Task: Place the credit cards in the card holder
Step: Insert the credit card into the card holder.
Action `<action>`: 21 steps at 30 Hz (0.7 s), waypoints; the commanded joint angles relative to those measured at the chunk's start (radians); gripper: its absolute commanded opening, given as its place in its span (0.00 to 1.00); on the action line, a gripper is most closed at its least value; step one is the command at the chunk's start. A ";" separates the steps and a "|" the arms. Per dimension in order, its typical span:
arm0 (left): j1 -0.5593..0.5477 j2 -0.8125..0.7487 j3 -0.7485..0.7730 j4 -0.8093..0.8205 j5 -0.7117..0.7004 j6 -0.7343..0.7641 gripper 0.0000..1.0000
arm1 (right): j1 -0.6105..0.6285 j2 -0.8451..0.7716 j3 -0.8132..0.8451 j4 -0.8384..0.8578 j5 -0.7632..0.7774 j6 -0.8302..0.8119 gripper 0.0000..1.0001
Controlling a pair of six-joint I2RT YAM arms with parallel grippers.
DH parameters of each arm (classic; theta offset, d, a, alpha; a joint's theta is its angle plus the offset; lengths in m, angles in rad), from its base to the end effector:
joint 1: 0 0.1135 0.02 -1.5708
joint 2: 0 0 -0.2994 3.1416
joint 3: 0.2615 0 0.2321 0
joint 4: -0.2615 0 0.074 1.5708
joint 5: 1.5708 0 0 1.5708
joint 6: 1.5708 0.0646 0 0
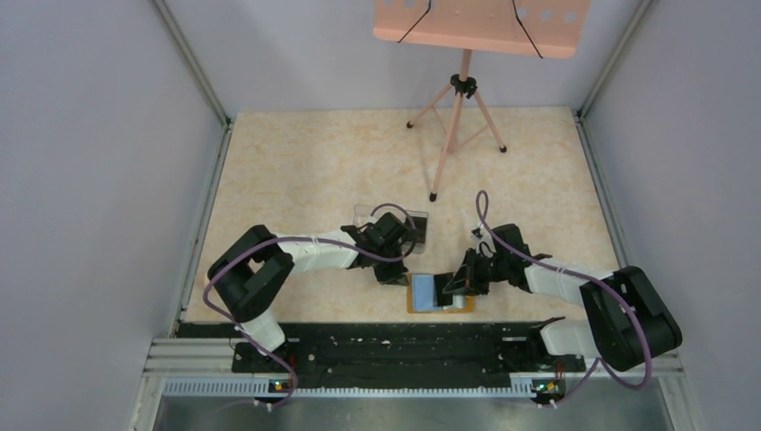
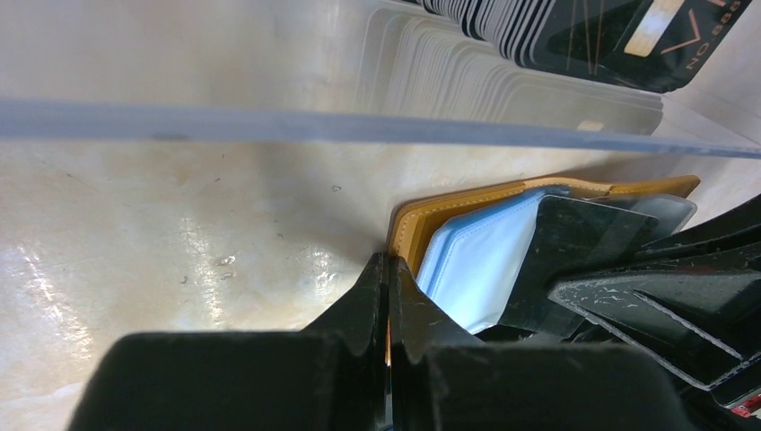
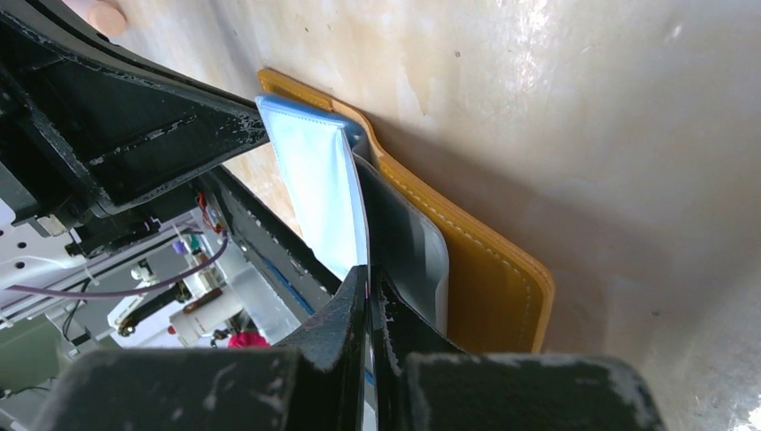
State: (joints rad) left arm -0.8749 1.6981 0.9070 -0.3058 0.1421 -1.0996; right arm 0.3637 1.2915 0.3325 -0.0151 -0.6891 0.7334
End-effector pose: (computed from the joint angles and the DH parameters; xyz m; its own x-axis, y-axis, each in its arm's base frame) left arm 0.1989 -0.2524 0.1705 -0.9728 -0.2112 -0.0949 -0.1446 0.8740 -0.4638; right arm 0.1582 0.1042 0.1498 -0.9816 0.1792 -0.0654 0.0655 0.6384 0.7669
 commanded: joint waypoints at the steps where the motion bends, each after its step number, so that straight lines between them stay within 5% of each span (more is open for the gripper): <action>1: -0.009 0.056 -0.004 -0.046 -0.034 0.005 0.00 | -0.004 0.002 0.020 -0.098 0.048 -0.026 0.00; 21: -0.009 0.071 0.015 -0.048 -0.023 0.018 0.00 | -0.003 0.223 0.117 -0.106 -0.011 -0.129 0.00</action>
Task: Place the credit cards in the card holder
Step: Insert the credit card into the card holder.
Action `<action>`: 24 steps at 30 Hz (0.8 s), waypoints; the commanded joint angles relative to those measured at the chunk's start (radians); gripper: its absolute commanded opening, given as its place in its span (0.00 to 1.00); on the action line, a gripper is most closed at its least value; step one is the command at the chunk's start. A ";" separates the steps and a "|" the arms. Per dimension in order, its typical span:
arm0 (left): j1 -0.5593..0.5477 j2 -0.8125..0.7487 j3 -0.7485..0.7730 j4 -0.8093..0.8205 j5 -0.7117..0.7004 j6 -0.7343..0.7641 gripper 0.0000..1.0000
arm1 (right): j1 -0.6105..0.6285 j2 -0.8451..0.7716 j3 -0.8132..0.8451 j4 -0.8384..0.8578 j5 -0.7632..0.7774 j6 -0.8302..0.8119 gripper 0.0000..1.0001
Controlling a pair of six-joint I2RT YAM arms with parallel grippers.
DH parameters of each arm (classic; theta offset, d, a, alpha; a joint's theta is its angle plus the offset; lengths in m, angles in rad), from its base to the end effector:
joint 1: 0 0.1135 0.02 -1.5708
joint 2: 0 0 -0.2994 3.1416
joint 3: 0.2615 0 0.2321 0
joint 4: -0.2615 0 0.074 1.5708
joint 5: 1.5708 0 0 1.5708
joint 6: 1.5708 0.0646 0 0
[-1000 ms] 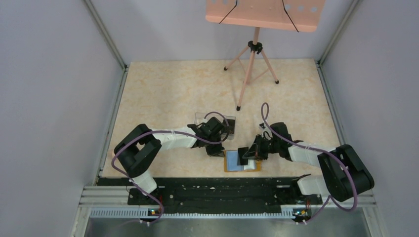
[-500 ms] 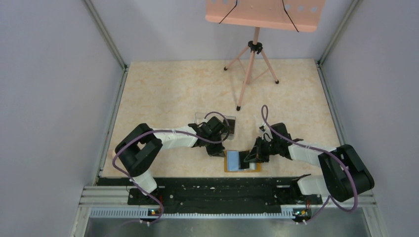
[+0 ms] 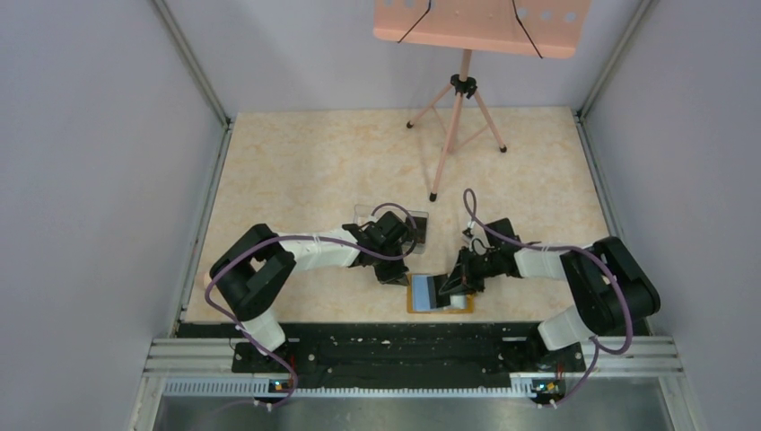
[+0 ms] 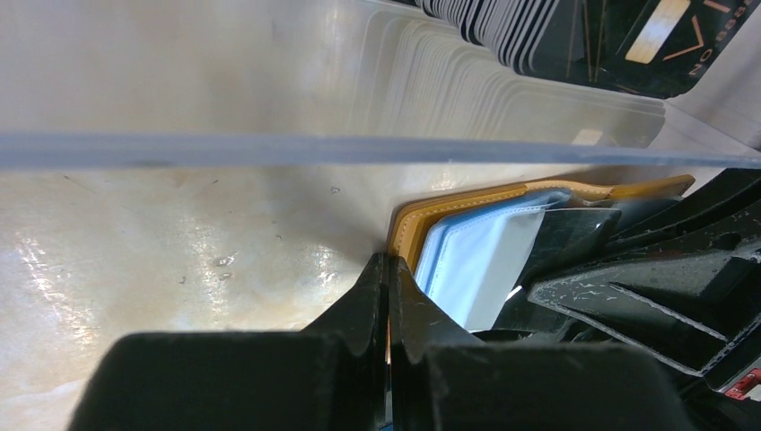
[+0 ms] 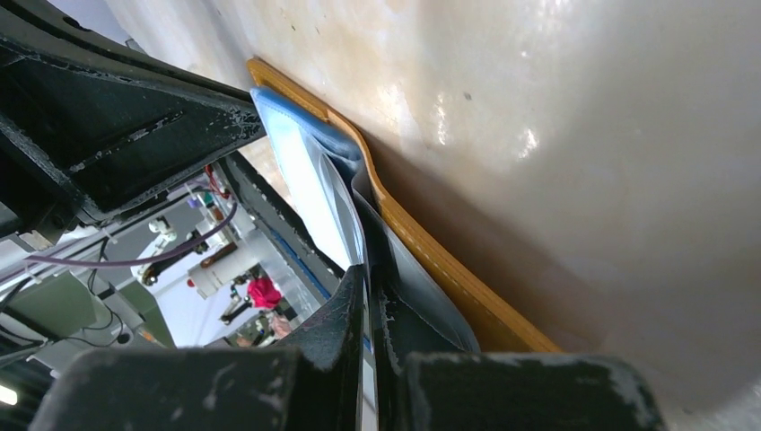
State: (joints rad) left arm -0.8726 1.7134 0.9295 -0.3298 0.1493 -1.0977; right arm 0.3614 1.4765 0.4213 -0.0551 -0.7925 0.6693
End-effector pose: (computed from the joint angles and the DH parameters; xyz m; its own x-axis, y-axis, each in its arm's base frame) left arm 0.2013 -0.2548 0.1703 -0.9747 -0.2079 -0.0823 -0.1491 0.8786 -0.4537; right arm 0.1779 0.1164 0.1392 -0.9949 0.0896 0.0473 0.0931 0.6238 0.7760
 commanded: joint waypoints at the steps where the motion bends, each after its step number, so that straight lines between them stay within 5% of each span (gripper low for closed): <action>1: -0.011 0.057 -0.006 -0.024 -0.030 0.016 0.00 | -0.001 0.041 0.034 -0.065 0.090 -0.065 0.00; 14: -0.012 0.016 -0.029 -0.013 -0.044 -0.010 0.00 | 0.118 0.041 0.085 -0.067 0.163 -0.014 0.07; 17: -0.012 0.010 -0.036 -0.015 -0.052 -0.016 0.00 | 0.125 0.017 0.118 -0.141 0.218 -0.055 0.20; 19: -0.012 0.008 -0.040 -0.015 -0.054 -0.017 0.00 | 0.125 -0.012 0.141 -0.207 0.257 -0.085 0.39; 24: -0.014 0.012 -0.039 0.005 -0.042 -0.006 0.00 | 0.133 -0.057 0.180 -0.285 0.332 -0.136 0.58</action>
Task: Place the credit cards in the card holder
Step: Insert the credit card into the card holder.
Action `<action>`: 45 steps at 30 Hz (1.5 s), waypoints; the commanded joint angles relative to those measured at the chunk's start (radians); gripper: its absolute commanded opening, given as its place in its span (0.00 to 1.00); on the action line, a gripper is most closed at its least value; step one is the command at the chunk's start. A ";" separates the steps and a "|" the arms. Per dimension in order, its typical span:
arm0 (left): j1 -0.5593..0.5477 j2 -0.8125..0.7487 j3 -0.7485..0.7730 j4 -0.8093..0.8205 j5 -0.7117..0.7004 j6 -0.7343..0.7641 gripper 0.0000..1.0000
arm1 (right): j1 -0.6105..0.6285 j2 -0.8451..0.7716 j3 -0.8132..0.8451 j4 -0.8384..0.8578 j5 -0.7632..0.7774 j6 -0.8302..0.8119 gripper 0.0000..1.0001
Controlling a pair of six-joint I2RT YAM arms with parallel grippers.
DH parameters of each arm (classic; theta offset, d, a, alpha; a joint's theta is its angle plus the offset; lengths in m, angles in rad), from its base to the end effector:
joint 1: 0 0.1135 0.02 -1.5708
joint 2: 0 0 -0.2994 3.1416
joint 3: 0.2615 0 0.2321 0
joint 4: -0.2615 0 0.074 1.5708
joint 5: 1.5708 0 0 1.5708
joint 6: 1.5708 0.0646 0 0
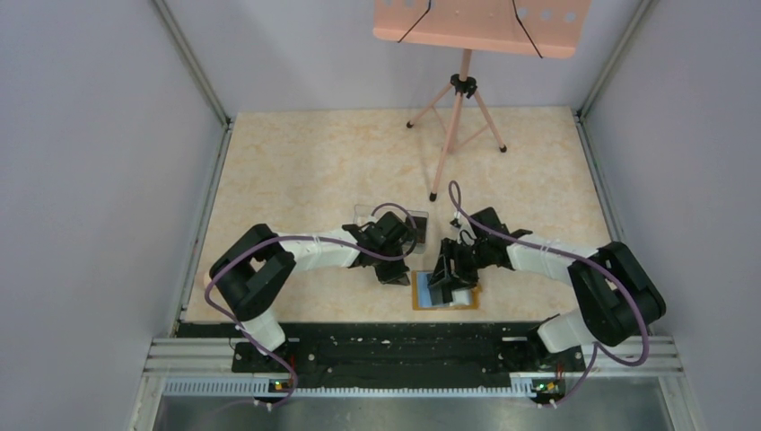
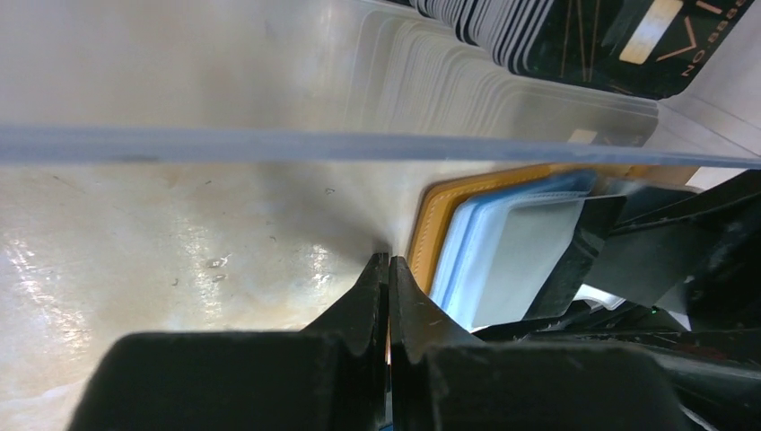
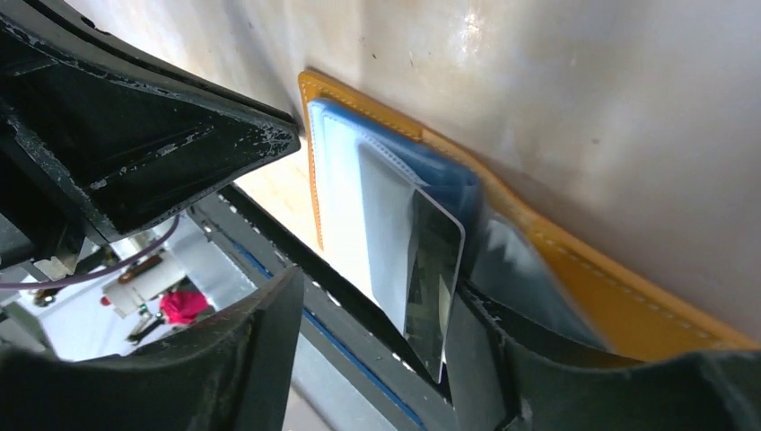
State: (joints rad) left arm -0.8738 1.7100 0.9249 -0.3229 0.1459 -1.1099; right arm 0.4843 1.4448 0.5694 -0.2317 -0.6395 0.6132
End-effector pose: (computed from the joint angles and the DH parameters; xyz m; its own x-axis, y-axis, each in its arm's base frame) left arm 0.2009 -0.2546 0.1705 -0.9722 -0.2191 -0.0820 -0.1585 0.8748 -0.4577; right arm 0.1842 0.1404 0.1643 -0.9983 -0.0034 -0.0586 -0.0432 0.7188 0.6939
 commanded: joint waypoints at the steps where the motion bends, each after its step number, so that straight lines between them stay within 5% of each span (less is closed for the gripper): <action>1: -0.014 0.015 -0.032 0.001 -0.036 0.009 0.00 | 0.012 -0.023 0.035 -0.112 0.187 -0.087 0.59; 18: -0.050 0.069 0.042 0.031 0.018 0.015 0.00 | 0.118 0.080 0.169 -0.271 0.440 -0.192 0.60; 30: -0.050 0.051 0.042 0.042 0.009 0.013 0.00 | 0.127 0.156 0.074 0.089 0.038 -0.011 0.34; 33: -0.050 0.044 0.038 0.034 0.000 0.014 0.00 | 0.126 0.156 0.075 0.073 0.038 -0.016 0.38; 39: -0.050 0.030 0.037 -0.009 -0.038 0.018 0.00 | 0.145 0.030 0.166 -0.181 0.271 -0.115 0.67; 45: -0.050 0.057 0.052 -0.013 -0.028 0.020 0.00 | 0.170 0.023 0.220 -0.290 0.384 -0.179 0.72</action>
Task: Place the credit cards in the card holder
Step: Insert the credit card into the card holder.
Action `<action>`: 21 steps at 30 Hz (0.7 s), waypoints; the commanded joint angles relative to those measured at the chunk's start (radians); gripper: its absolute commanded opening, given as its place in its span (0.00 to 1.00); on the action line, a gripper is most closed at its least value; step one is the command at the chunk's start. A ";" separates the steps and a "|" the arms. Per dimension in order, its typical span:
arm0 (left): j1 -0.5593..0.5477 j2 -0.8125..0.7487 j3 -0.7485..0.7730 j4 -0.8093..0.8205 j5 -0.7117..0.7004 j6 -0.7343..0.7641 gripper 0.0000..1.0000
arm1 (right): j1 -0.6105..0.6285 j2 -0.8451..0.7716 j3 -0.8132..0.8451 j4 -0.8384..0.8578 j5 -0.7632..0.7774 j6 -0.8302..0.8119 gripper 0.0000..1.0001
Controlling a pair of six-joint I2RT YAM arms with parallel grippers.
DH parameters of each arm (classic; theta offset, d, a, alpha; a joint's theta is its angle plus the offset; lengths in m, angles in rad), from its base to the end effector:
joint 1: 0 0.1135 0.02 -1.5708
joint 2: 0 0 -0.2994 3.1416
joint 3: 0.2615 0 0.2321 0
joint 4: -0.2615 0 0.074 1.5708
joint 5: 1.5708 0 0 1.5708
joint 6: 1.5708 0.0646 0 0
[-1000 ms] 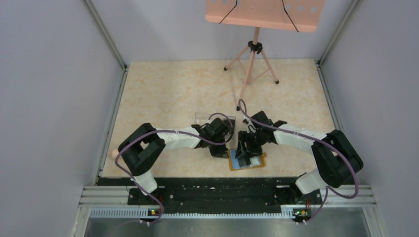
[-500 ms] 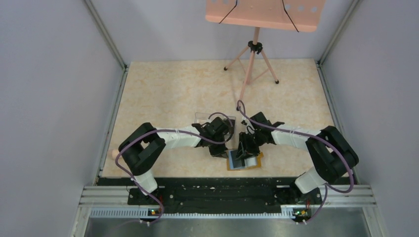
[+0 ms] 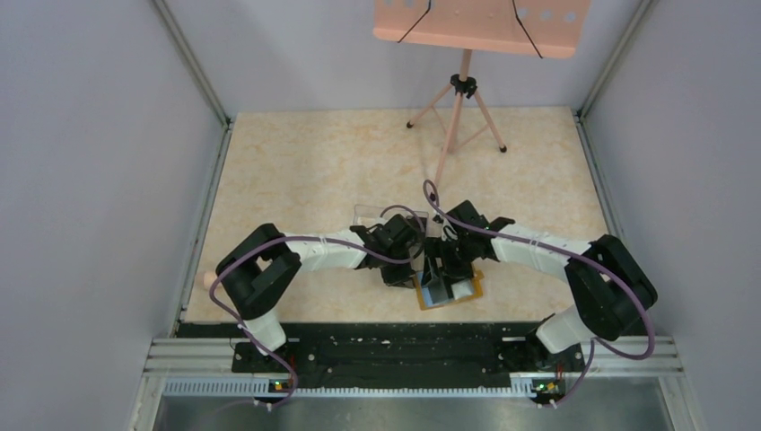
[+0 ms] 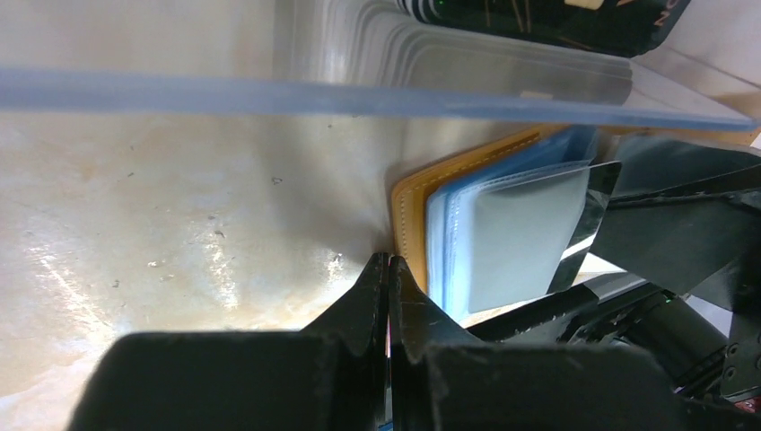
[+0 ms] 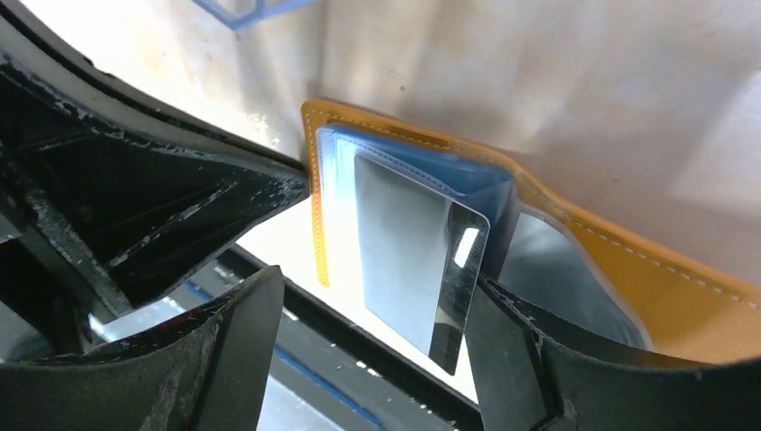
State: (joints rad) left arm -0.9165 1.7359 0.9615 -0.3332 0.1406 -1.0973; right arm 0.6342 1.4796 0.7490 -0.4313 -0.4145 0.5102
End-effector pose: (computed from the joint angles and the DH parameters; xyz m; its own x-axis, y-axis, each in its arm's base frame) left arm 0.1955 -0.2698 0.1715 -0.9814 -0.1684 -0.0922 -0.1089 0.8839 -0.4548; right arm 0.1881 0.1707 0.1846 -0.9729 -0.1607 -0.1665 -0.2249 0.8261 0.5166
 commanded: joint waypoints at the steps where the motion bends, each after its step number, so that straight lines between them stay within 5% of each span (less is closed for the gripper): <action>1: -0.007 0.033 0.017 -0.004 -0.022 0.008 0.00 | 0.023 -0.009 0.040 -0.098 0.176 -0.080 0.71; 10: -0.007 0.049 0.027 0.003 -0.006 0.016 0.00 | 0.036 -0.006 0.060 -0.149 0.283 -0.142 0.67; 21: -0.008 0.045 0.032 0.020 0.004 0.022 0.00 | 0.027 -0.143 0.035 -0.126 0.284 -0.109 0.80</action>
State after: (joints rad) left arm -0.9184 1.7611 0.9840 -0.3210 0.1638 -1.0950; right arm 0.6643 1.3972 0.7925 -0.5694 -0.1596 0.3935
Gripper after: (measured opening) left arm 0.010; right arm 0.795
